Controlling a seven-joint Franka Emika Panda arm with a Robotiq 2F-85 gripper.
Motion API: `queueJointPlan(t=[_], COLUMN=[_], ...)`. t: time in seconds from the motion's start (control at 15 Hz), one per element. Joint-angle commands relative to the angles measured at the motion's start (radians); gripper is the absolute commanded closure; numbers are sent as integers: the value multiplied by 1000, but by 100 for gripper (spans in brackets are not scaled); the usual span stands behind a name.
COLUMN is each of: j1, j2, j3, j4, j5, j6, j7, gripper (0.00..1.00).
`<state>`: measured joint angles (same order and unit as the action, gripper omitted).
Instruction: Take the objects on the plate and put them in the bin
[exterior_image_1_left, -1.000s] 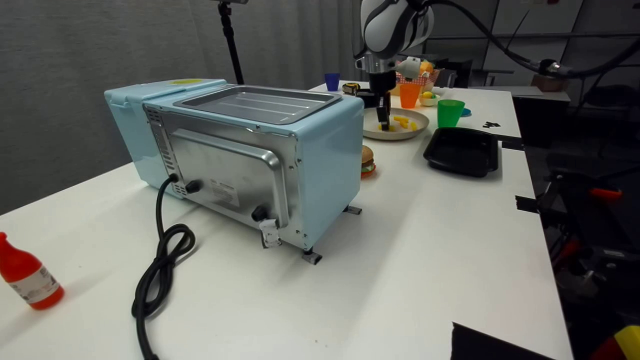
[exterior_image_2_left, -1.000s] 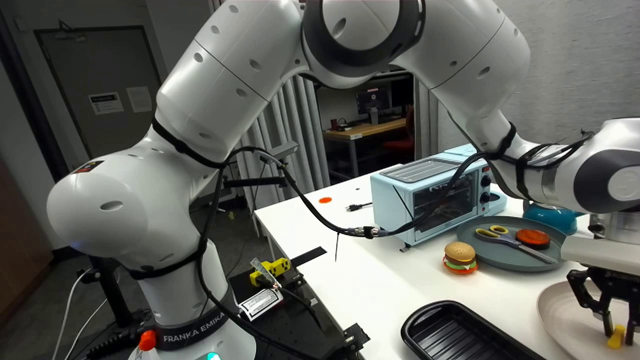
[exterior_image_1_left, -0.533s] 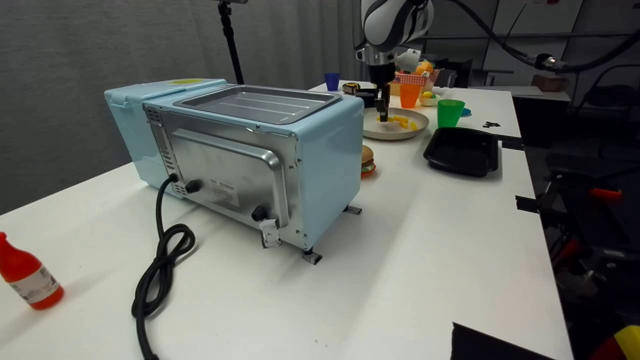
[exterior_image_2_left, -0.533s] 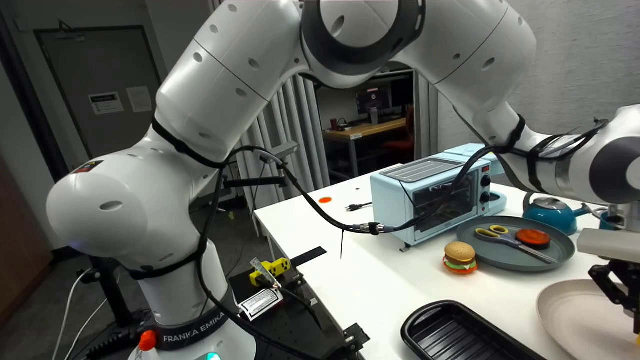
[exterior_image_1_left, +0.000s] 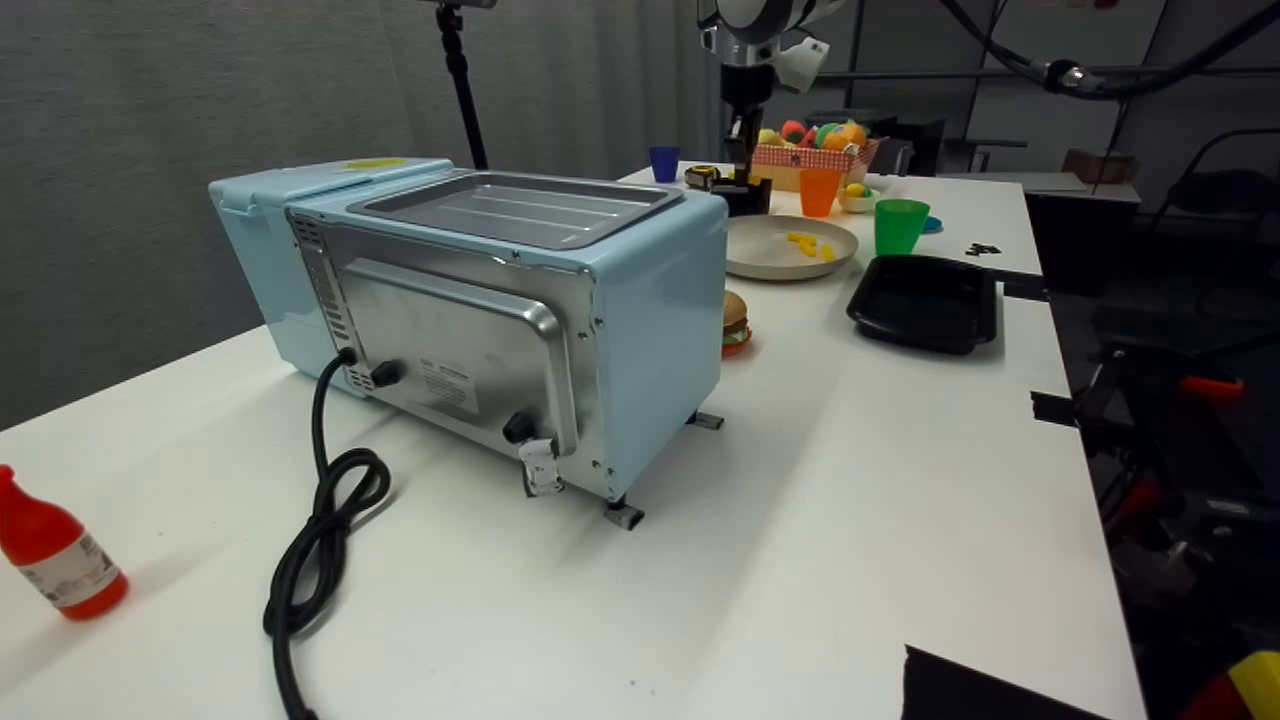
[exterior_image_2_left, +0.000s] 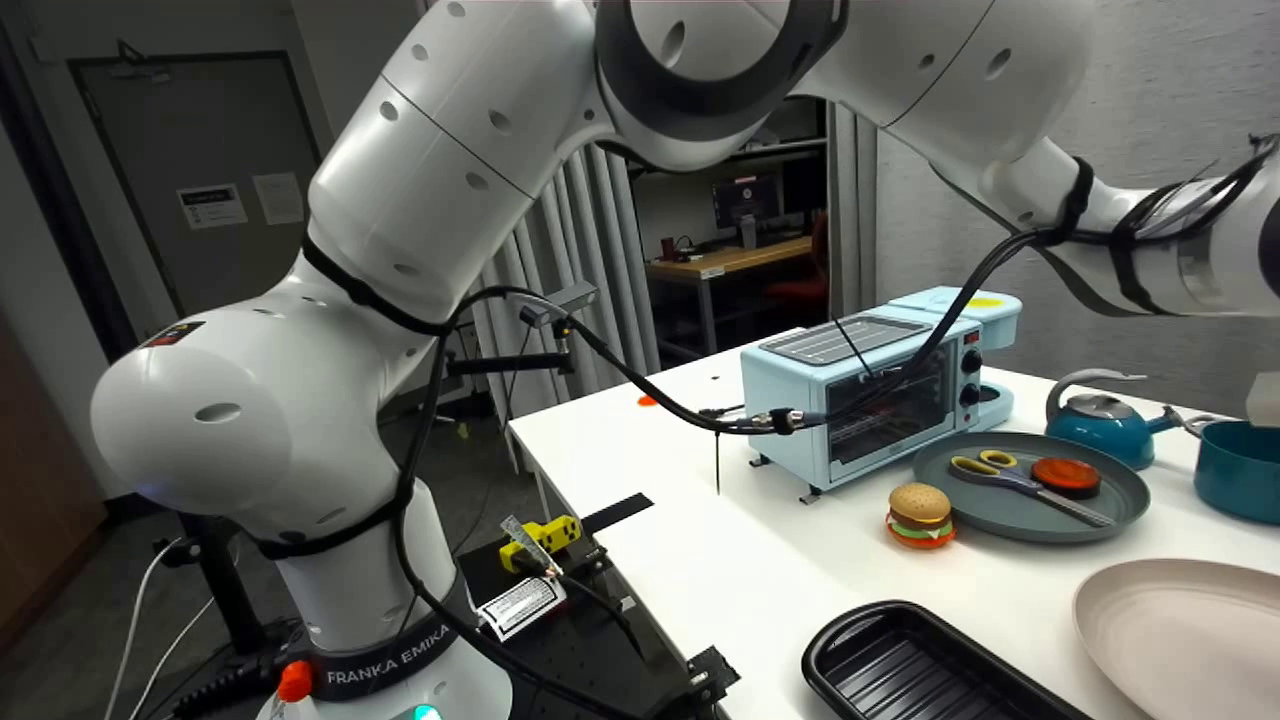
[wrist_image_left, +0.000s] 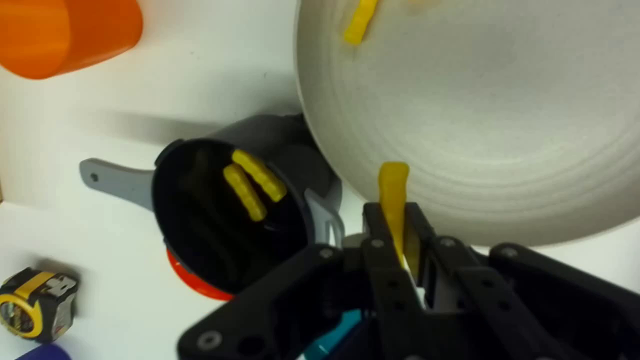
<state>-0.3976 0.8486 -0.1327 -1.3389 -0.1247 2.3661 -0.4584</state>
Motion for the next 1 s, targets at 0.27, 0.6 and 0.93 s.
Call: queueJointPlan(t=[0.27, 0.6, 0.93], j1=[-15, -30, -44], j2=[73, 129, 185], j3=[-42, -76, -77], j4=[170, 238, 318], j5=[-14, -20, -17], j6=[39, 31, 0], j7=[69, 108, 115], gripper=[97, 97, 61])
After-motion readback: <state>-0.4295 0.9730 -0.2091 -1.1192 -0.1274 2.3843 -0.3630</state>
